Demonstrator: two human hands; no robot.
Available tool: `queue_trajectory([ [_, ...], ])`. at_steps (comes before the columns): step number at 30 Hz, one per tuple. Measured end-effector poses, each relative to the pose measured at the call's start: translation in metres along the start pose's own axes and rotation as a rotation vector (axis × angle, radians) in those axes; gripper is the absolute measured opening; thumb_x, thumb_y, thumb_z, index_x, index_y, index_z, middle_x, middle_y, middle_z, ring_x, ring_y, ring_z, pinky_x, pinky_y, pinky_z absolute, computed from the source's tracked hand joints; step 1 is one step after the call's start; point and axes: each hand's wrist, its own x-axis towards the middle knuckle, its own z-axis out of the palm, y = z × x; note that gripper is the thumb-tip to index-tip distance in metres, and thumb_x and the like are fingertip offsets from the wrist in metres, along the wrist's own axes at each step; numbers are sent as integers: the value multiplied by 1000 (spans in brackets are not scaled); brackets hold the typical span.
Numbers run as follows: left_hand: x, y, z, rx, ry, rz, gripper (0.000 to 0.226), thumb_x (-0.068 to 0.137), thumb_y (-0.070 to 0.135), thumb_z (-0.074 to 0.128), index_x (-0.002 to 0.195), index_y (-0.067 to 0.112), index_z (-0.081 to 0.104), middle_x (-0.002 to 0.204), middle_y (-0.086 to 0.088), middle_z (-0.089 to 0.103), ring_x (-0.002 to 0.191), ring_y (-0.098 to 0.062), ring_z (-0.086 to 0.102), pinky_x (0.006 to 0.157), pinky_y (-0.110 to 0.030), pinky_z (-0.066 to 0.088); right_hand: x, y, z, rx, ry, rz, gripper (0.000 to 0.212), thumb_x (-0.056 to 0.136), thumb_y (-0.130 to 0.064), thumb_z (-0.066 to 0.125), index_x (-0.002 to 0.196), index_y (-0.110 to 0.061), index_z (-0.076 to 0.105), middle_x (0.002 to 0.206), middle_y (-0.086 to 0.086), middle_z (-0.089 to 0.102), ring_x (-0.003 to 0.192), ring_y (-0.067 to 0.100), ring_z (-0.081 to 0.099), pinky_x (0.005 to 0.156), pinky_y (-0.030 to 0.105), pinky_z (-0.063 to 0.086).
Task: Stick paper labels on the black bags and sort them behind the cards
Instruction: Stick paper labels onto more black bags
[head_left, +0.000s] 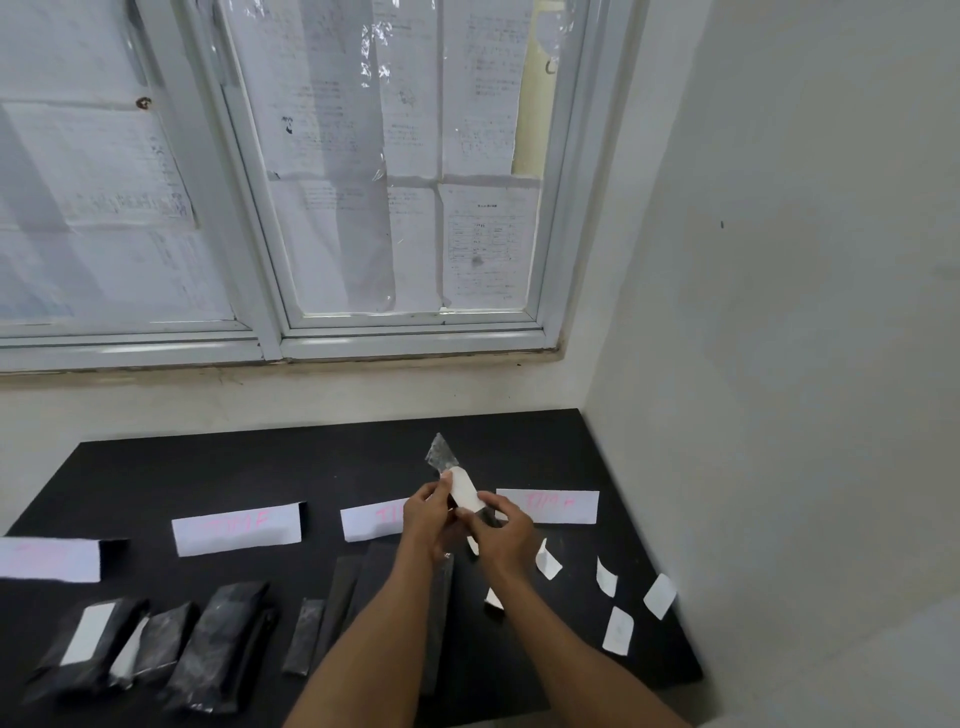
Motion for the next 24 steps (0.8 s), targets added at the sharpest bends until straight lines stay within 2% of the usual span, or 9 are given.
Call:
queue_trajectory([
  [4,6,2,-6,-38,43,-26,28,92,34,61,97,6,63,99,-18,67,82,-29,65,68,-37,56,-1,4,4,24,-47,-38,40,73,-23,81,111,-16,71,102,-1,73,91,8,67,81,22,56],
  [7,13,5,-12,-5,82,-19,35,84,31,71,105,3,63,99,-16,68,90,-30,65,70,-36,56,-3,4,10,19,-75,-82,41,72,-22,82,111,-15,71,101,-2,73,90,8,67,78,17,54],
  [9,12,9,-14,-22,115,-14,32,83,27,73,103,4,62,93,-12,67,87,-27,64,66,-34,55,-5,1,14,11,-89,-102,42,71,-23,82,111,-16,71,101,-4,73,91,6,66,75,12,52],
  [13,15,18,-15,-69,156,-15,26,83,27,73,96,8,61,95,-13,65,94,-30,62,64,-36,55,-4,-3,19,7,-91,-128,41,71,-24,82,110,-17,72,101,-7,72,91,4,66,73,9,51],
  [15,20,18,-17,-80,153,-23,27,82,30,74,91,8,61,95,-14,66,93,-31,64,72,-41,58,-2,-3,20,17,-98,-133,39,72,-26,81,110,-18,72,100,-8,73,91,4,67,76,13,53],
  [18,27,16,-22,-80,170,-50,43,81,39,73,99,2,64,100,-19,68,94,-34,68,85,-48,57,2,-2,21,33,-108,-115,33,73,-24,79,106,-20,74,97,-9,74,88,3,69,79,22,57],
  [21,31,15,-30,-19,165,-59,51,88,45,63,107,-2,64,106,-20,68,96,-34,67,81,-46,58,3,-2,25,61,-96,-71,29,75,-20,78,103,-19,75,92,-9,74,85,2,69,78,23,57],
  [24,27,18,-40,-42,147,-69,46,95,41,53,107,-2,61,105,-19,67,96,-32,66,71,-40,58,-1,-2,33,67,-106,-46,22,78,-18,76,100,-19,76,81,-17,72,80,1,69,72,17,54],
])
